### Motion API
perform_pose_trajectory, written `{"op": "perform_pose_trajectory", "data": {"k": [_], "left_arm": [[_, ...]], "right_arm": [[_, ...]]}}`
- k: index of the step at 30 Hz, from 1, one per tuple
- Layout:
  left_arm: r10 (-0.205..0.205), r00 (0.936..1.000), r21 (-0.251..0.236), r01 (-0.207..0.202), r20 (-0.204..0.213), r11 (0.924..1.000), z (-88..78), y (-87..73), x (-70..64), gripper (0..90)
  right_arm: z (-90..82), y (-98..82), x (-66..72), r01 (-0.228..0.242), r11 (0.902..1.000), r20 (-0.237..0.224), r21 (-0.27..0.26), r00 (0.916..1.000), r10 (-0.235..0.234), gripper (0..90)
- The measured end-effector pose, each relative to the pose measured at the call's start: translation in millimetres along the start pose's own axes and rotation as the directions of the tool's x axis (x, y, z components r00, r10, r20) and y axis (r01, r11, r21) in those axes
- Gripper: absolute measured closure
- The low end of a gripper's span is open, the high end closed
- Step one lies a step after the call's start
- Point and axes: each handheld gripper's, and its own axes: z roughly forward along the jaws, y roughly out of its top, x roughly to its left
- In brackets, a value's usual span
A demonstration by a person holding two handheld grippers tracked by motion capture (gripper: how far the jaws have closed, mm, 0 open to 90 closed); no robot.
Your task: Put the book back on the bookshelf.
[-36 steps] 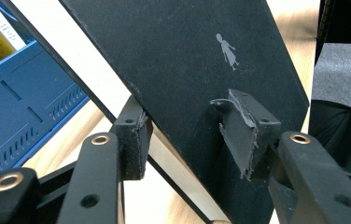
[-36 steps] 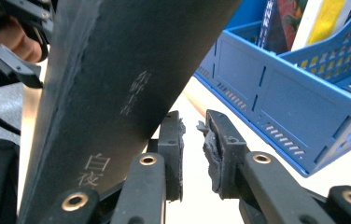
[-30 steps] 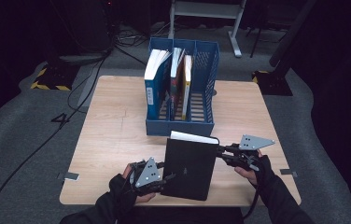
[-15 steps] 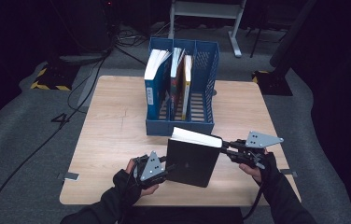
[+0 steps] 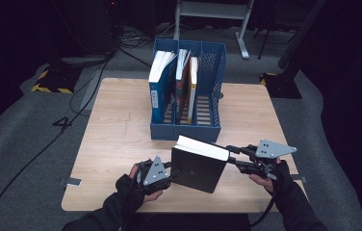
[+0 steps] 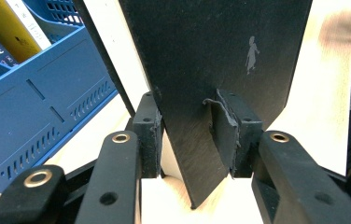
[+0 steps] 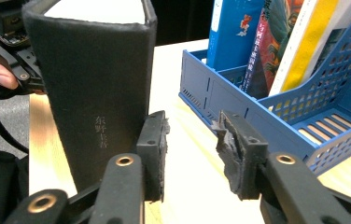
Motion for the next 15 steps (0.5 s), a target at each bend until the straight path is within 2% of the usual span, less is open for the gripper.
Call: {"op": "perform_pose_trajectory", "data": {"k": [2,5,8,15], "left_arm": [[0.001,1.0000,-0.001,-0.001,-0.001,1.0000,-0.2,-0.4,-0.4,64.3],[0.009,0.9999,0.004,-0.009,-0.009,1.0000,-0.9,-0.8,-1.6,64.4],[0.008,0.9999,0.026,-0.008,-0.014,0.9996,0.5,-3.2,-1.3,64.9],[0.031,0.9994,0.059,-0.030,-0.017,0.9978,2.0,-6.3,-1.8,58.7]], "right_arm": [[-3.2,-1.8,1.0,-0.003,1.0000,-0.001,0.002,1.0000,0.003,61.6],[-9.6,-3.6,3.2,0.002,1.0000,-0.011,0.004,0.9999,-0.002,55.2],[-16.7,-5.8,7.1,0.004,1.0000,-0.015,0.008,0.9999,-0.004,53.6],[-23.4,-6.1,19.3,0.013,0.9999,-0.070,0.007,0.9975,-0.013,43.6]]}}
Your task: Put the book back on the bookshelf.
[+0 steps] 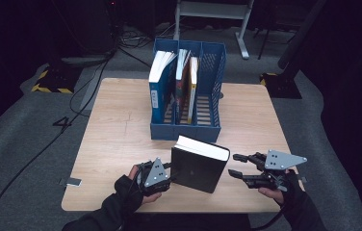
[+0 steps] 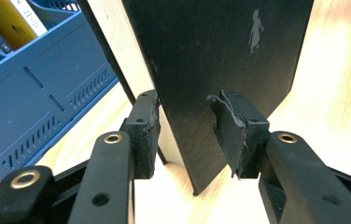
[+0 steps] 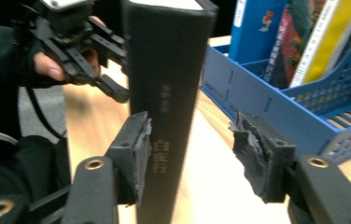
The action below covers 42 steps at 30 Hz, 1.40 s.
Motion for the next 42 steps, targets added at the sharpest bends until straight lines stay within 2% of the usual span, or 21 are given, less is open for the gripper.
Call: {"op": "perform_pose_trajectory", "data": {"k": [3,7,11,15,21,24,26,28,31,36,42], "left_arm": [[-0.004,1.0000,0.031,0.004,-0.007,0.9995,2.2,-2.9,1.8,53.9],[0.008,0.9996,0.069,-0.006,-0.026,0.9976,6.5,-7.0,3.1,48.1],[0.019,0.9995,0.093,-0.017,-0.026,0.9955,10.2,-10.0,4.0,42.7],[0.018,0.9998,0.113,-0.016,-0.012,0.9935,14.4,-12.8,5.4,39.3],[0.027,0.9995,0.128,-0.028,0.016,0.9914,22.7,-15.3,5.2,35.3],[0.038,0.9991,0.132,-0.040,0.020,0.9904,26.3,-15.0,3.5,35.2],[0.039,0.9988,0.128,-0.043,0.030,0.9908,29.0,-14.9,2.6,35.0],[0.049,0.9983,0.134,-0.053,0.032,0.9896,32.4,-14.4,0.7,34.2],[0.056,0.9979,0.136,-0.060,0.032,0.9889,37.5,-12.4,-2.7,33.2],[0.039,0.9983,0.127,-0.044,0.044,0.9909,44.2,-9.3,-0.8,32.1],[0.012,0.9978,0.112,-0.019,0.066,0.9936,56.7,-3.2,2.6,28.6]], "right_arm": [[4.2,2.2,4.6,0.009,1.0000,-0.028,-0.002,0.9996,-0.009,40.6],[13.0,7.0,8.7,0.007,0.9999,-0.033,0.009,0.9994,-0.007,37.2],[21.7,14.1,11.9,0.016,0.9998,-0.045,0.008,0.9989,-0.016,36.8],[36.5,24.7,15.9,0.015,0.9998,-0.058,0.011,0.9982,-0.015,36.0],[56.4,33.3,18.5,0.008,0.9990,-0.088,0.043,0.9961,-0.005,37.3],[64.9,34.0,20.1,0.007,0.9984,-0.086,0.056,0.9963,-0.002,38.3],[68.5,34.5,19.4,-0.005,0.9981,-0.069,0.061,0.9976,0.009,43.2],[70.9,34.5,18.5,-0.013,0.9981,-0.088,0.060,0.9959,0.018,44.9],[71.8,34.9,19.6,-0.002,0.9980,-0.097,0.063,0.9952,0.008,47.6],[68.1,38.0,22.8,0.026,0.9951,-0.061,0.096,0.9979,-0.020,49.2],[63.0,38.1,18.9,0.014,0.9937,-0.031,0.111,0.9995,-0.010,47.4]]}}
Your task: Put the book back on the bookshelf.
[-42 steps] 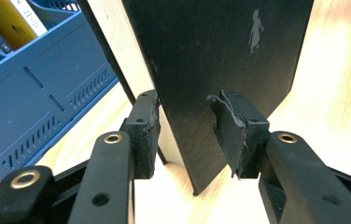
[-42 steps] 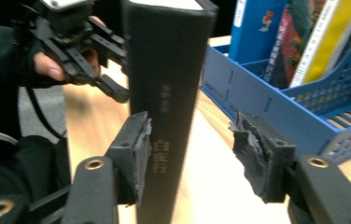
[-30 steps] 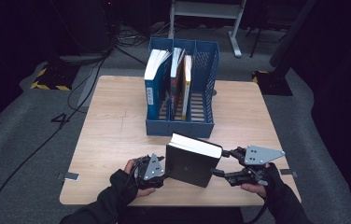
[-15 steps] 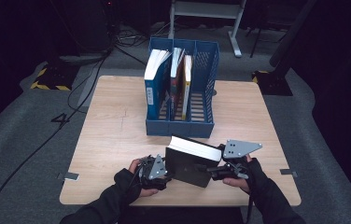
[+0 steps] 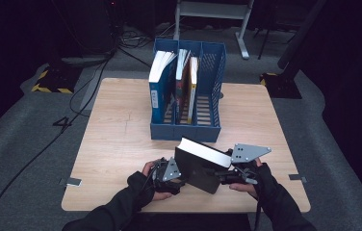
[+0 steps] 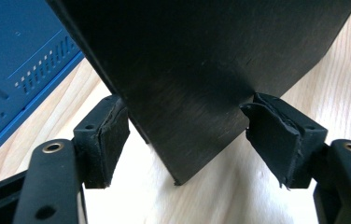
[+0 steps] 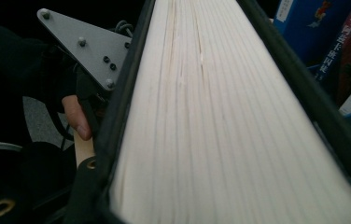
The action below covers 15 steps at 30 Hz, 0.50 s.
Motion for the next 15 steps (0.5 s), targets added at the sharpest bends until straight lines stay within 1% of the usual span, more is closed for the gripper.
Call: {"op": "perform_pose_trajectory", "data": {"k": [1,4,8,10,11,13,14,15], "left_arm": [[-0.006,1.0000,-0.002,0.006,0.005,1.0000,1.6,1.1,0.9,27.9],[-0.007,0.9998,-0.003,0.007,0.018,1.0000,3.7,2.6,3.8,26.9],[-0.001,0.9999,0.006,0.001,0.016,1.0000,2.8,2.7,4.6,27.5],[0.006,0.9999,0.020,-0.007,0.015,0.9998,1.1,1.4,5.5,28.8],[0.006,0.9995,0.034,-0.007,0.032,0.9994,-0.6,-1.0,6.5,28.7],[0.010,0.9989,0.062,-0.013,0.047,0.9980,-5.7,-7.4,10.0,28.7],[-0.006,0.9987,0.077,0.002,0.051,0.9970,-7.7,-11.1,12.2,27.5],[-0.015,0.9987,0.092,0.010,0.048,0.9957,-9.9,-14.7,14.7,24.3]], "right_arm": [[-0.2,0.3,-0.3,-0.003,1.0000,0.001,0.002,1.0000,0.003,46.6],[-0.3,1.2,-1.2,-0.015,0.9999,0.021,0.005,0.9997,0.015,46.0],[-0.2,2.2,-1.6,-0.028,0.9995,0.037,0.014,0.9990,0.027,46.8],[-1.1,2.0,-1.9,-0.036,0.9993,0.037,0.009,0.9987,0.036,48.5],[-1.5,2.0,-2.2,-0.039,0.9992,0.038,0.010,0.9986,0.038,48.9],[-2.1,2.0,-4.0,-0.051,0.9986,0.036,0.011,0.9981,0.051,49.6],[-2.4,2.1,-4.7,-0.057,0.9983,0.039,0.011,0.9977,0.056,49.9],[-2.7,2.2,-5.2,-0.059,0.9982,0.037,0.011,0.9976,0.058,50.1]]}}
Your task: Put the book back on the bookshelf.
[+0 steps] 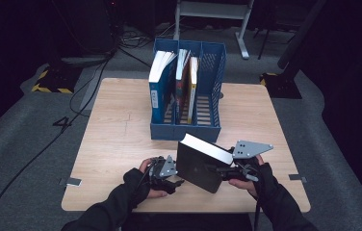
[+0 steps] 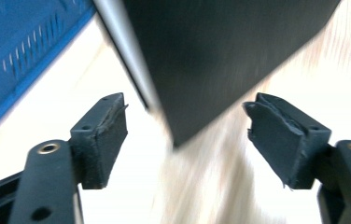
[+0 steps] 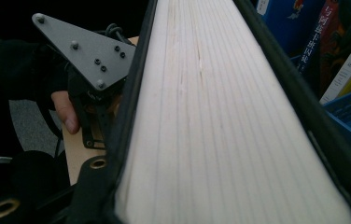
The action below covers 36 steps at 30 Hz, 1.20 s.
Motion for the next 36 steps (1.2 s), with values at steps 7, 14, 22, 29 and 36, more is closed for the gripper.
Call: {"op": "perform_pose_trajectory", "data": {"k": [7,14,22,29,36], "left_arm": [[-0.060,0.9980,0.048,0.061,-0.019,0.9970,-15.5,-25.4,15.2,23.3],[-0.101,0.9937,0.074,0.105,-0.048,0.9917,-27.2,-45.2,26.4,20.9],[-0.193,0.9807,0.043,0.194,-0.027,0.9800,-29.4,-58.5,39.4,17.0],[-0.198,0.9799,0.036,0.199,-0.026,0.9794,-28.6,-58.9,39.9,16.0],[-0.205,0.9782,0.037,0.206,-0.035,0.9779,-28.1,-58.2,39.4,16.1]], "right_arm": [[-10.2,2.0,1.9,0.012,0.9998,0.028,0.018,0.9995,-0.013,51.2],[-23.7,-0.4,-1.2,0.004,0.9997,0.047,0.024,0.9989,-0.005,51.9],[-32.1,-0.6,-1.3,0.006,0.9995,0.071,0.032,0.9975,-0.008,52.7],[-39.9,-2.1,-4.5,-0.011,0.9994,0.088,0.031,0.9961,0.008,53.1],[-45.8,-1.8,-8.2,-0.024,0.9992,0.108,0.032,0.9939,0.020,53.4]]}}
